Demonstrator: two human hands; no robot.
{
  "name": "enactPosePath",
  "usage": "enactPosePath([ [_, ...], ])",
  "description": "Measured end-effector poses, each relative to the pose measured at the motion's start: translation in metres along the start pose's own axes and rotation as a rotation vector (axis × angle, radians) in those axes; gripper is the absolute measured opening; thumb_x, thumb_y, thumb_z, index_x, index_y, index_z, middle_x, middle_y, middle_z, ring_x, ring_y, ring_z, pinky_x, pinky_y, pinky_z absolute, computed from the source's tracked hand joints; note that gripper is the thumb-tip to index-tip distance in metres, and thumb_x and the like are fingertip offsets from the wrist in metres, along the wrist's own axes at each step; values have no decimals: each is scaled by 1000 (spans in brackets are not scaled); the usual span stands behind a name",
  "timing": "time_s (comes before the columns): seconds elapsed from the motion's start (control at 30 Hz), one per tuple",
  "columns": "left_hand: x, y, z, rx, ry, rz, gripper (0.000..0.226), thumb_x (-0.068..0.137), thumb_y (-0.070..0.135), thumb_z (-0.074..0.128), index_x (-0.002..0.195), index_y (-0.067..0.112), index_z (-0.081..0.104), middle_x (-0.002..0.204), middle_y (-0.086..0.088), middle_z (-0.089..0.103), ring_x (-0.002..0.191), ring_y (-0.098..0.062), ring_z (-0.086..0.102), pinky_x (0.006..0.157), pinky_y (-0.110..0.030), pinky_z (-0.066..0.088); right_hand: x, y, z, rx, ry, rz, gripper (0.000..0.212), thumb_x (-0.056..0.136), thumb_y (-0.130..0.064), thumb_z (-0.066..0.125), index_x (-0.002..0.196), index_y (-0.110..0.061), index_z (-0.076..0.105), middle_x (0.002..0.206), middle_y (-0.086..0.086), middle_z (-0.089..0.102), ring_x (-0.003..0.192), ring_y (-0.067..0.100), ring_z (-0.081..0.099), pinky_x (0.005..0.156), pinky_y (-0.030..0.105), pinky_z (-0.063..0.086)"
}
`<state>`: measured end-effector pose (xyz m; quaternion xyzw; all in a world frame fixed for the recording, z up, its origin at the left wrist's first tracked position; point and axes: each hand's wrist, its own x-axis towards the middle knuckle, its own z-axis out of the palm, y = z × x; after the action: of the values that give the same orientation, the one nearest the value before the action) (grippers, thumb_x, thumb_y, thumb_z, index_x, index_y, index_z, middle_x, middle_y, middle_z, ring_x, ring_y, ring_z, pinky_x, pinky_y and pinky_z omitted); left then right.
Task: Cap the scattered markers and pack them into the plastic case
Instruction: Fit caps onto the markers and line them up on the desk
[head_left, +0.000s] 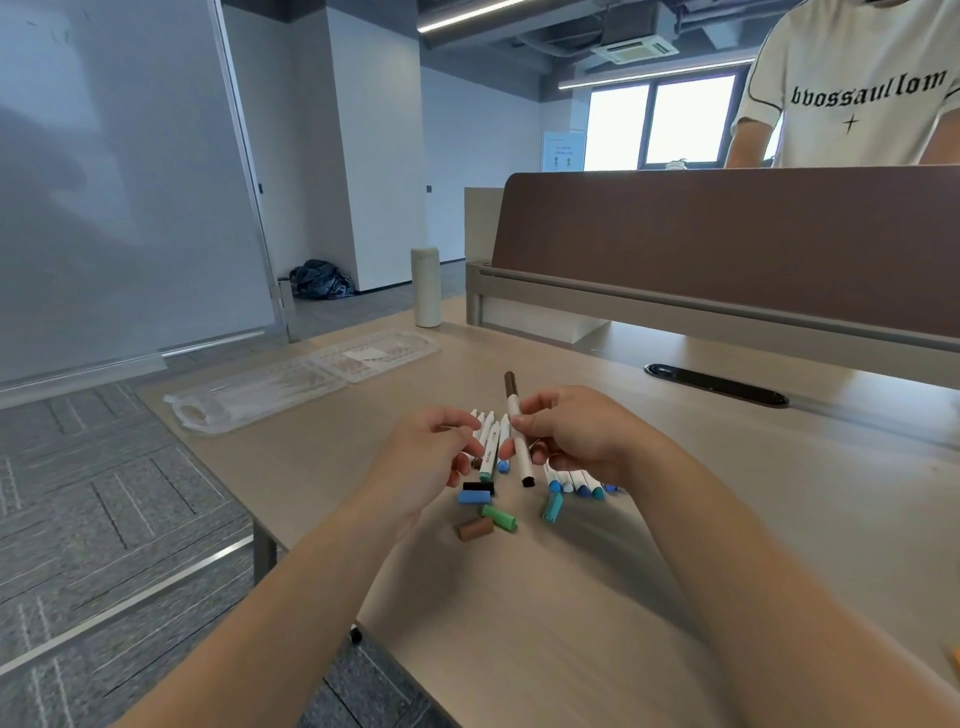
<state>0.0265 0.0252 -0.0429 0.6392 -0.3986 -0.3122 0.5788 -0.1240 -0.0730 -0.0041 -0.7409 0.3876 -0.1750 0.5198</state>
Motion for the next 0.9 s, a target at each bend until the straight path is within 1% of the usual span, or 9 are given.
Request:
enactPosePath([
  [0.17, -1, -2, 1, 21, -4, -16, 21, 97, 6, 49, 100, 12, 69, 76, -4, 68, 62, -14, 53, 57, -26, 44, 2, 2, 0, 14, -24, 13, 12, 99, -13, 55, 107, -11, 64, 77, 3, 75, 57, 10, 56, 56, 22, 44],
  [0.27, -3, -2, 2, 39, -10, -22, 21, 97, 5, 49, 101, 10, 69, 77, -5, 68, 60, -13, 53, 55, -24, 43, 5, 4, 1, -7, 55, 29, 10, 97, -11, 58, 103, -10, 66, 80, 8, 72, 64, 15, 59, 68, 29, 52],
  [0.33, -4, -2, 2, 45, -2, -26, 20, 96, 6, 50, 99, 11, 69, 77, -4, 68, 59, -12, 53, 55, -24, 43, 10, 7, 3, -75, 126, 40, 12, 94, -12, 61, 100, -4, 68, 82, 14, 68, 68, 20, 59, 73, 34, 55],
  [0.4, -5, -3, 2, 58, 5, -24, 20, 95, 8, 51, 98, 12, 70, 77, -3, 68, 60, -12, 54, 55, -24, 44, 14, 12, 4, -145, 174, 58, 17, 91, -12, 62, 97, 3, 70, 78, 15, 67, 67, 22, 59, 78, 40, 58],
  [0.43, -5, -3, 2, 63, 7, -22, 19, 95, 9, 51, 98, 13, 70, 78, -3, 69, 61, -11, 54, 55, -24, 44, 16, 15, 5, -163, 188, 68, 19, 89, -11, 63, 96, 5, 70, 76, 15, 66, 67, 23, 59, 79, 41, 58],
  [0.53, -7, -5, 1, 66, 4, -22, 19, 96, 10, 51, 98, 13, 70, 79, -3, 69, 63, -11, 55, 57, -24, 45, 19, 23, 8, -227, 222, 71, 18, 85, -9, 66, 93, 7, 70, 72, 17, 66, 63, 22, 59, 72, 40, 56],
  [0.63, -7, -6, 0, 63, 9, -24, 19, 96, 11, 51, 98, 13, 70, 79, -3, 69, 64, -13, 55, 60, -26, 44, 20, 24, 11, -310, 265, 38, 12, 85, -12, 71, 88, -1, 67, 79, 18, 72, 64, 23, 64, 75, 41, 58],
  [0.73, -5, -8, -1, 63, 20, -31, 19, 96, 11, 51, 97, 14, 70, 80, -3, 70, 65, -14, 55, 61, -27, 44, 22, 25, 14, -385, 315, 7, 18, 86, -20, 73, 88, -15, 56, 81, 10, 71, 73, 24, 71, 75, 40, 59],
  [0.9, -3, -12, -4, 97, 49, -41, 19, 96, 13, 52, 94, 18, 71, 80, -2, 70, 66, -15, 55, 65, -31, 44, 24, 28, 16, -461, 341, -12, 15, 86, -21, 72, 86, -15, 57, 80, 8, 70, 74, 23, 69, 70, 37, 55],
])
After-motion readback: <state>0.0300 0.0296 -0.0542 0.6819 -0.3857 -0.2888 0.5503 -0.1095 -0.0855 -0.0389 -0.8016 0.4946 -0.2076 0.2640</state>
